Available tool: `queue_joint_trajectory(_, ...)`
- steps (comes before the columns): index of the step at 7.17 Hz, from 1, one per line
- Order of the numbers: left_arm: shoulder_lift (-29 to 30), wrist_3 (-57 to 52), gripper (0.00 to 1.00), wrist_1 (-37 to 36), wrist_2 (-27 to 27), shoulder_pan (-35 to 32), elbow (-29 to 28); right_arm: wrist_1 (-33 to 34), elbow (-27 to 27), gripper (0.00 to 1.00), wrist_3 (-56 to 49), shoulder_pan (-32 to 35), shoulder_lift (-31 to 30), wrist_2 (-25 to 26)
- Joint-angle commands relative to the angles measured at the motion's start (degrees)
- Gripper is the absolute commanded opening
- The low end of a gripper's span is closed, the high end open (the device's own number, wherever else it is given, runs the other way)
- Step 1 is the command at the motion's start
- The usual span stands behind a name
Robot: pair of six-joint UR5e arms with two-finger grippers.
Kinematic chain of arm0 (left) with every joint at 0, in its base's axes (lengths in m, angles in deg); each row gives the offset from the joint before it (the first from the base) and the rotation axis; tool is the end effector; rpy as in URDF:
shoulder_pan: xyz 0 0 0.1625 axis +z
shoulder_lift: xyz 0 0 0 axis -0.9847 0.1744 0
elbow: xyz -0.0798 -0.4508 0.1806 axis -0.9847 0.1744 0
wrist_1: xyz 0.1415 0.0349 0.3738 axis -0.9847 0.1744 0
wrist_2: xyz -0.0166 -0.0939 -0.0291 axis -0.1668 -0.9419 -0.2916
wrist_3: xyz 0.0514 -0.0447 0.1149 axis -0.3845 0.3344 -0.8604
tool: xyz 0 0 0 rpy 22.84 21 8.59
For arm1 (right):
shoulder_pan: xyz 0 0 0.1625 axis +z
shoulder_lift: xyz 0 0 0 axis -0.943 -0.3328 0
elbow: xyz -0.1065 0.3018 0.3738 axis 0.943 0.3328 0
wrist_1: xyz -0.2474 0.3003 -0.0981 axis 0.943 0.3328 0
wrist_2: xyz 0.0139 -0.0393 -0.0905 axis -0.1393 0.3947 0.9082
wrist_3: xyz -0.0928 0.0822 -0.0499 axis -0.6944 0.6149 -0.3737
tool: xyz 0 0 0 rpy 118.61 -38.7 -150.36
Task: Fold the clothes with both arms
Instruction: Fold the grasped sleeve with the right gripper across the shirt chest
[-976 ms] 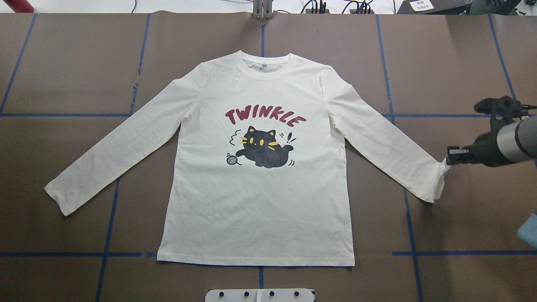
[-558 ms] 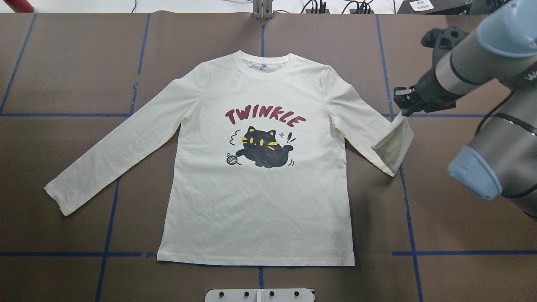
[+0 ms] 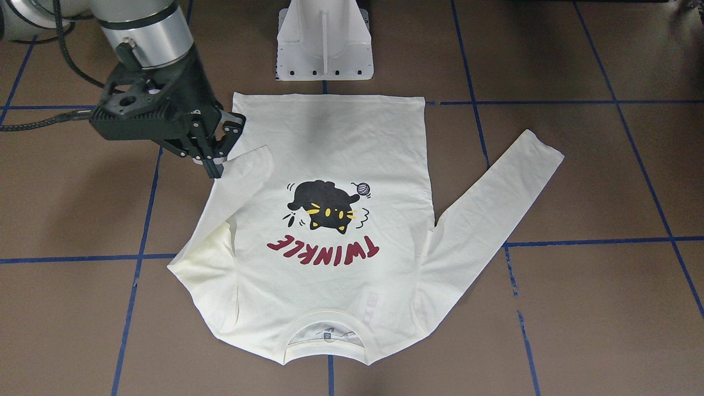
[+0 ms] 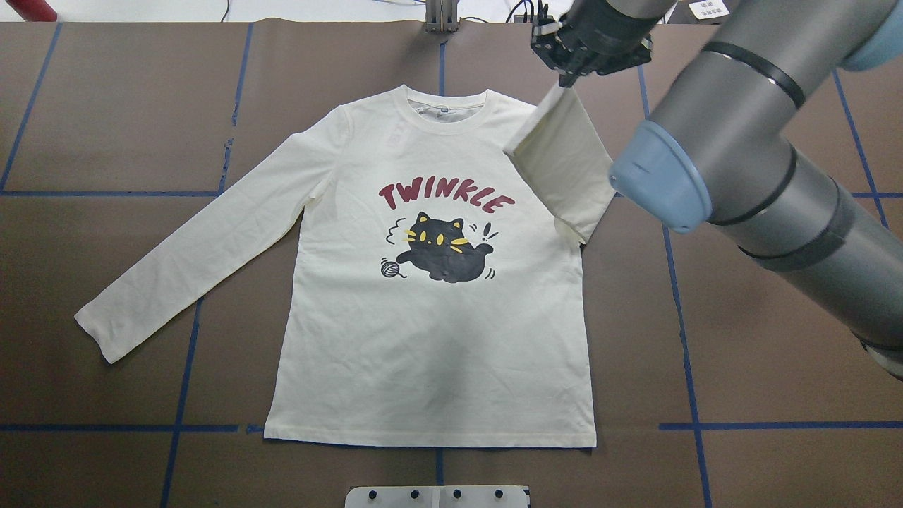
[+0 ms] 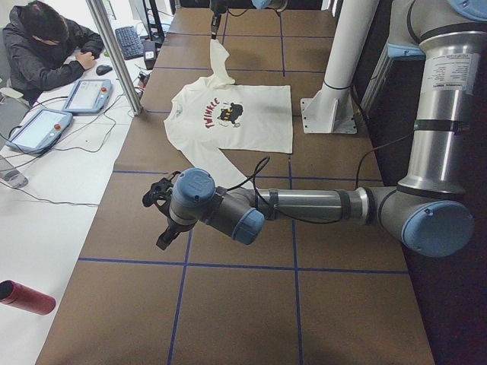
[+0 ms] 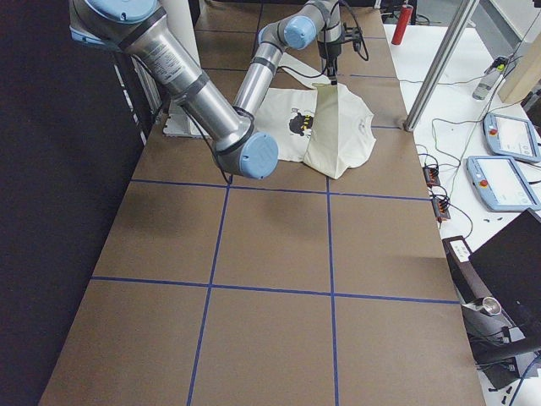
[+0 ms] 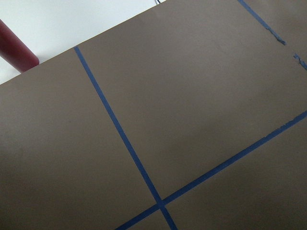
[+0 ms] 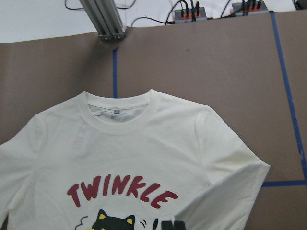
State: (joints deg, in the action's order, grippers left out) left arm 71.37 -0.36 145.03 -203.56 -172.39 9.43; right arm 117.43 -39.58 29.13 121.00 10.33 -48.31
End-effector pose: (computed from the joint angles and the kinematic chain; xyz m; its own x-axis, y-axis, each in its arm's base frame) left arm -0.0543 -0.5307 0.6833 0.6601 0.4967 -0.5635 -0.0878 0.7960 0.5989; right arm -0.3816 -0.5941 0.1414 0.6482 0.0499 0.7599 -0.2536 0.9550 0.1536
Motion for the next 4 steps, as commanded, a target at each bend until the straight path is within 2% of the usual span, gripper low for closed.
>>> queue_joint_trajectory(1,0.00,-0.03,1.00,-0.02,-0.01,-0.03,-0.47,-0.49,13.17,0.00,0.39,-7.68,13.38,9.91)
queue_joint_trajectory(2,-0.09,-0.12,1.00,-0.02,-0.10,-0.03,-0.47,-6.15,20.38,0.00,0.49,-11.90,16.39,14.05)
queue_joint_trajectory(4,-0.18,-0.12,1.00,-0.02,-0.01,-0.03,-0.56,-21.51,34.61,0.00,5.81,-18.77,18.34,22.66)
